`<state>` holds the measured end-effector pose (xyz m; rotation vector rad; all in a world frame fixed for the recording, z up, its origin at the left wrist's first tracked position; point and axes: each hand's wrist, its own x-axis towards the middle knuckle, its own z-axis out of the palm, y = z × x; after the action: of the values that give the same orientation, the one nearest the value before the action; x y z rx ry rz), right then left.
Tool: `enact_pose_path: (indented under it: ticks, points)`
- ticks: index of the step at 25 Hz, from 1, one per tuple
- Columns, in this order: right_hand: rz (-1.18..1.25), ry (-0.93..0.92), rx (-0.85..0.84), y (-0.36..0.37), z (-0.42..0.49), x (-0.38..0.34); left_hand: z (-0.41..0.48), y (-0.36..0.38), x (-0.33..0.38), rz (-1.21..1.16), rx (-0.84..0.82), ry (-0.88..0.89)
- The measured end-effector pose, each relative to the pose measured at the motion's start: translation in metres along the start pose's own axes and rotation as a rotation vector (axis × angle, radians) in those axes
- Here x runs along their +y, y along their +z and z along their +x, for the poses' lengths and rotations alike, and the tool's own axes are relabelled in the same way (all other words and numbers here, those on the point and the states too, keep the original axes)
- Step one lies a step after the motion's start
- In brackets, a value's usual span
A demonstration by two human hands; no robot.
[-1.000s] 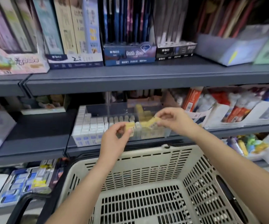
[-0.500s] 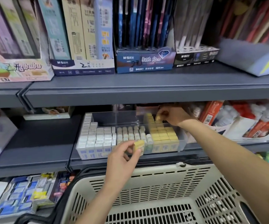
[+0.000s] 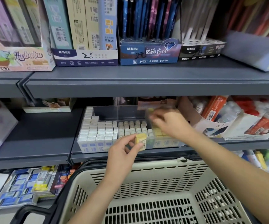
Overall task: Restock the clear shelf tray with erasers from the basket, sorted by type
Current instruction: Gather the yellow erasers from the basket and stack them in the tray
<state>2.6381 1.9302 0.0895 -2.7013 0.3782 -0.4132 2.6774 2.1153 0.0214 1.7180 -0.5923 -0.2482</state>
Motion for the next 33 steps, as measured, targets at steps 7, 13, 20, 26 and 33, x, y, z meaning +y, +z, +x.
enact_pose_path:
  ticks: [7, 13, 20, 26, 33]
  points:
    - [0.096, -0.181, -0.139, 0.002, -0.049, -0.029, -0.001, 0.0, 0.004, 0.004, -0.033, 0.049]
    - [0.055, -0.003, 0.015, -0.019, -0.034, 0.002, 0.006, -0.014, 0.008, 0.282, 0.16, 0.229]
    - [-0.2, 0.176, 0.075, -0.015, 0.04, 0.052, 0.015, -0.026, -0.008, 0.658, 0.199, 0.215]
    - [-0.187, 0.138, -0.185, 0.012, 0.06, 0.063, 0.016, -0.023, -0.012, 0.682, 0.224, 0.257]
    - [-0.165, 0.163, -0.277, 0.014, 0.063, 0.07, 0.015, -0.023, -0.015, 0.687, 0.23, 0.278]
